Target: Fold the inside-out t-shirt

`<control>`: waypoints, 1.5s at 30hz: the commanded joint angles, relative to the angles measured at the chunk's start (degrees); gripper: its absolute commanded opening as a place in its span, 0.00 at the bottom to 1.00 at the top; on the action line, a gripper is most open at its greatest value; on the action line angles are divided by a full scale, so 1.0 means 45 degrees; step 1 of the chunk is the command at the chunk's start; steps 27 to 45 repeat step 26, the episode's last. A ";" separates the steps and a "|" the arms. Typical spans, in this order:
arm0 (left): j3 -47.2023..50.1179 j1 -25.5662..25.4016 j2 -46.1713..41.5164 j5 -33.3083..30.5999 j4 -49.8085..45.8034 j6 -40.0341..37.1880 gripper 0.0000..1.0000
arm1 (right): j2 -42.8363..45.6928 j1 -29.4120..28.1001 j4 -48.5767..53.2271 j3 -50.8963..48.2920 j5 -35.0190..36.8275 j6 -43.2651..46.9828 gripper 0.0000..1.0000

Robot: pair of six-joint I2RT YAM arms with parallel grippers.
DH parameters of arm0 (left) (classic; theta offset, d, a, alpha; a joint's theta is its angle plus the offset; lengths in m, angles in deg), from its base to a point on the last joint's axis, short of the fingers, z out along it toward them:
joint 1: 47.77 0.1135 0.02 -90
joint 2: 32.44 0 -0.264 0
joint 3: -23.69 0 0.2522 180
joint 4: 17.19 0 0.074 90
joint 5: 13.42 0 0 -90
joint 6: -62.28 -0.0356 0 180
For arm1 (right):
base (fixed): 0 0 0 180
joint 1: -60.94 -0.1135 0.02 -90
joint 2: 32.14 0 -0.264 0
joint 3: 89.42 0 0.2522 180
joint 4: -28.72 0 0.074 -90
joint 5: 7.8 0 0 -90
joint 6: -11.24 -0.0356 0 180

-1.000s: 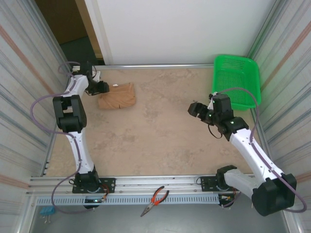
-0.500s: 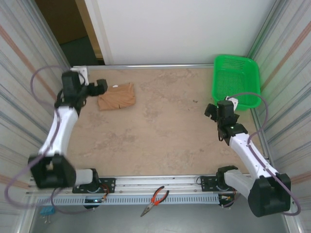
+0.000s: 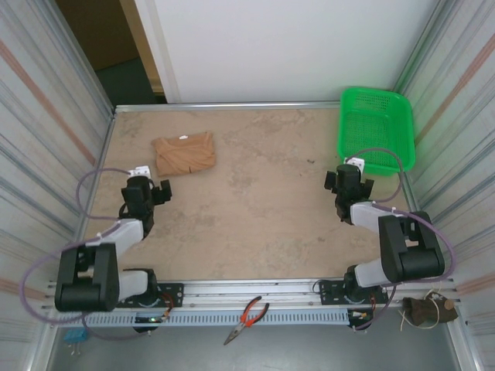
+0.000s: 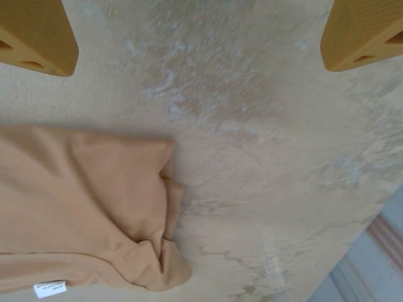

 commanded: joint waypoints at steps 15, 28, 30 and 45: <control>-0.0412 0.0016 0.2811 0.2437 0.4261 -0.1314 0.99 | -0.1352 0.2145 -0.4451 -0.0908 -0.5305 0.0701 0.99; -0.0477 0.0025 0.2888 0.2419 0.4218 -0.1292 0.99 | -0.1366 0.2094 -0.4470 -0.0895 -0.5242 0.0766 0.99; -0.0477 0.0025 0.2888 0.2419 0.4218 -0.1292 0.99 | -0.1366 0.2094 -0.4470 -0.0895 -0.5242 0.0766 0.99; -0.0477 0.0025 0.2888 0.2419 0.4218 -0.1292 0.99 | -0.1366 0.2094 -0.4470 -0.0895 -0.5242 0.0766 0.99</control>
